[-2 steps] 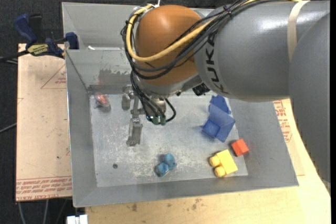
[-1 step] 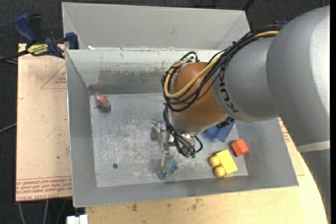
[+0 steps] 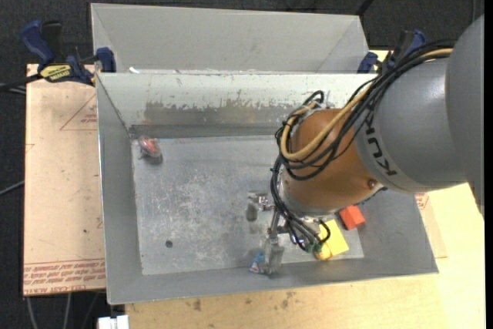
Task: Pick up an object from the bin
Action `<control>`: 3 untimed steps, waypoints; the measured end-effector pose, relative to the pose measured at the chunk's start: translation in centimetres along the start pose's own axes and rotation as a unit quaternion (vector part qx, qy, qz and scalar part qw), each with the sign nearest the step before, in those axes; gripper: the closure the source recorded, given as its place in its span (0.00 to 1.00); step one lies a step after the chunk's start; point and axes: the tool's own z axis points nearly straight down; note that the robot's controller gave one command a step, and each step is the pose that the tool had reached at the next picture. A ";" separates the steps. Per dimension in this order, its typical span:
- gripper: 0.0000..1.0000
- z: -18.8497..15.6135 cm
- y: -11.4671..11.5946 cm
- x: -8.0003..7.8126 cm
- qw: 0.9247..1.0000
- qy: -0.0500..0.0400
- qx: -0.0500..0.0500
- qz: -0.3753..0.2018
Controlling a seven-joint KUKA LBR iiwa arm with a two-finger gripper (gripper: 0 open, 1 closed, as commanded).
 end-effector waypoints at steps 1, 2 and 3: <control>0.00 0.1 3.9 -0.6 1.000 0.000 -0.001 -0.003; 0.00 3.1 0.8 -0.9 1.000 -0.004 -0.001 -0.023; 0.00 3.0 2.5 -0.6 0.999 -0.005 -0.001 0.045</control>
Offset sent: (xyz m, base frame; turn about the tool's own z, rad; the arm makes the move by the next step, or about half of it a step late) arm 0.0030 0.0364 -0.0010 -0.0013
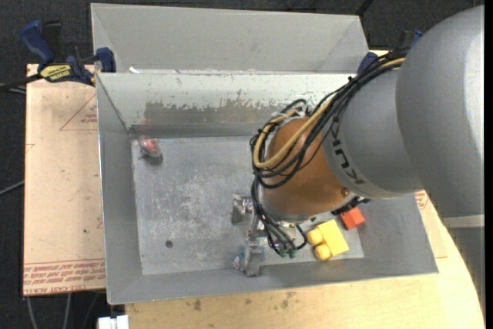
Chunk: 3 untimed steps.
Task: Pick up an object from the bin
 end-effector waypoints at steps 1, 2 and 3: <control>1.00 0.1 0.0 0.3 1.000 0.006 0.000 0.001; 1.00 -2.8 0.1 0.2 1.000 0.005 0.000 0.001; 1.00 -5.2 0.1 0.0 1.000 0.005 0.000 0.001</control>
Offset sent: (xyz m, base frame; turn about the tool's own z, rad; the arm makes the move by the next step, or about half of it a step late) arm 0.0000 0.0000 0.0000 0.0000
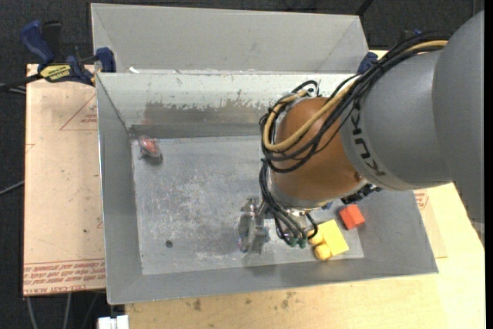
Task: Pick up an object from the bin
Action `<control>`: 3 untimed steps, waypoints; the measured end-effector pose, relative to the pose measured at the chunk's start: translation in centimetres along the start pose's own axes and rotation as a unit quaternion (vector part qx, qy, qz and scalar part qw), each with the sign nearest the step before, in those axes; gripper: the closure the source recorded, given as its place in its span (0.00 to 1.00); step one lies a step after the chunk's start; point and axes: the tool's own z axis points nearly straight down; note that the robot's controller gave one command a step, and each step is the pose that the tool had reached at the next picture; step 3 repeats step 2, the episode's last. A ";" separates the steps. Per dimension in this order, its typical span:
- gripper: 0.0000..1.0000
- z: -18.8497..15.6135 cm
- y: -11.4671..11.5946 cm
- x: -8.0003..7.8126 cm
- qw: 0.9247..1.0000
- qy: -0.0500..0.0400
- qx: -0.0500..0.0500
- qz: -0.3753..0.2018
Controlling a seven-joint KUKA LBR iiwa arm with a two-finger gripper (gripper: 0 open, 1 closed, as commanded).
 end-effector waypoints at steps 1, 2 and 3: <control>1.00 -3.4 0.1 -0.1 1.000 -0.001 0.000 0.000; 1.00 -4.8 0.1 -0.2 1.000 0.000 0.000 0.000; 1.00 -4.8 0.1 -0.2 1.000 0.000 0.000 0.000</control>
Offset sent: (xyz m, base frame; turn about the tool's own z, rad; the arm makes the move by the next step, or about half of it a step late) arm 0.0000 0.0000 0.0329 0.0000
